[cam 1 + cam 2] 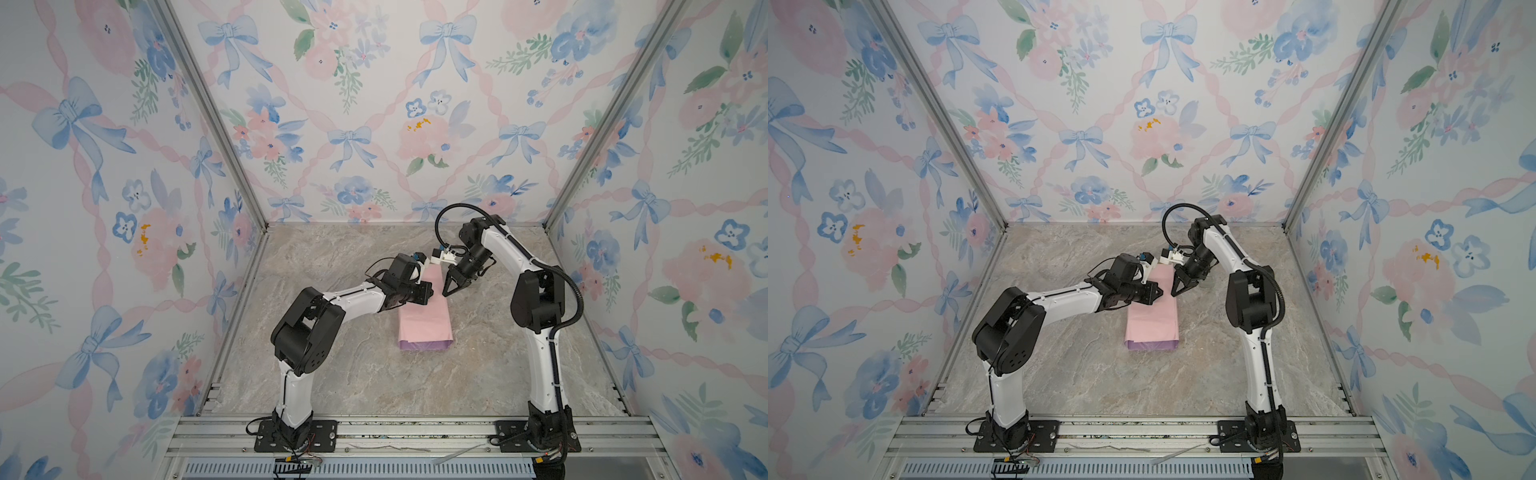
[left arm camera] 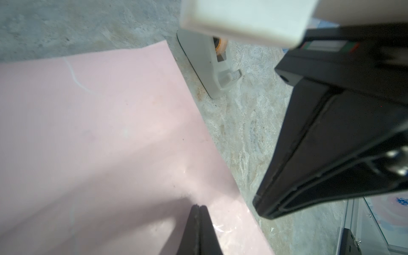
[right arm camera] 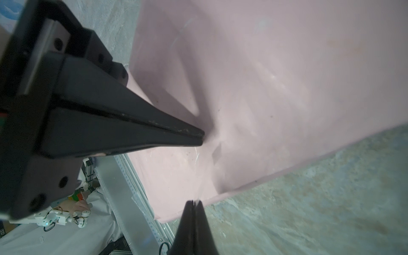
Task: Wrap the gift box in paper
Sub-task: 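Press the tape onto the seam with the right gripper while the left holds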
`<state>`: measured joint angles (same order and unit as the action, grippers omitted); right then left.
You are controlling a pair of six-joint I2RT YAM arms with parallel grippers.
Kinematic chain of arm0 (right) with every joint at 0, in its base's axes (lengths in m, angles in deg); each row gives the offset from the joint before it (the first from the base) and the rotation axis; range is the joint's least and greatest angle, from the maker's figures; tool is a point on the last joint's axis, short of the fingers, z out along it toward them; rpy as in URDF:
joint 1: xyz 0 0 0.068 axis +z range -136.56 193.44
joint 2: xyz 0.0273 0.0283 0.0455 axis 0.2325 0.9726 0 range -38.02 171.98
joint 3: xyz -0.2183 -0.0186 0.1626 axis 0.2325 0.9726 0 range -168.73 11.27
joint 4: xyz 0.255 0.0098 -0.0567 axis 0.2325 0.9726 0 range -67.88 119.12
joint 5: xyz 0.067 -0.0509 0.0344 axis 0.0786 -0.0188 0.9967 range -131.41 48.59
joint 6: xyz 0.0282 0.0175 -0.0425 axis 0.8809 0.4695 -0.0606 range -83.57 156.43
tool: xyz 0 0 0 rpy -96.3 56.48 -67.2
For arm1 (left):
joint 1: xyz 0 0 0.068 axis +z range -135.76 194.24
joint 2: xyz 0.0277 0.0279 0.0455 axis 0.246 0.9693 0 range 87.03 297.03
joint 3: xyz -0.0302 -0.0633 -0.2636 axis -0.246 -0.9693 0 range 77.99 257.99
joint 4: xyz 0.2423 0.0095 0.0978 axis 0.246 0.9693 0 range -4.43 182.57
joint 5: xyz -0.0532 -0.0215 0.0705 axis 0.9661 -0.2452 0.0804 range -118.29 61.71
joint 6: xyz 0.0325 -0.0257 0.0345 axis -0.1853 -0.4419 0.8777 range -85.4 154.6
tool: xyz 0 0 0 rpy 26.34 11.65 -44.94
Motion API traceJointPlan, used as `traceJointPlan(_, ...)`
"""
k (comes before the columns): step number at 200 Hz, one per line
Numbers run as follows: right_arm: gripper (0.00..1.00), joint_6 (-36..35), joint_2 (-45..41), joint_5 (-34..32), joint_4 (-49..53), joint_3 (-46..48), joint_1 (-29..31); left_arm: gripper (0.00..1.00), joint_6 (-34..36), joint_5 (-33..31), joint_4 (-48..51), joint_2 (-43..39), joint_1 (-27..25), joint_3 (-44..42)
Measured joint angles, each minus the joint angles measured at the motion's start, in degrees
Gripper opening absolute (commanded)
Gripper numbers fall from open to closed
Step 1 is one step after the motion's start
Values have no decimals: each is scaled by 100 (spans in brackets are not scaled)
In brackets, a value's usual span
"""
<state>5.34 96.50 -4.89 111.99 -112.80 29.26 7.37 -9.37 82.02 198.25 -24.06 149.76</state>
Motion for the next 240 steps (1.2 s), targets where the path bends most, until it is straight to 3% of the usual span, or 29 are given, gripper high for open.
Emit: traceJointPlan(240,0,66,256,-144,13,-7,0,2,0,-4,107,0,-4,76)
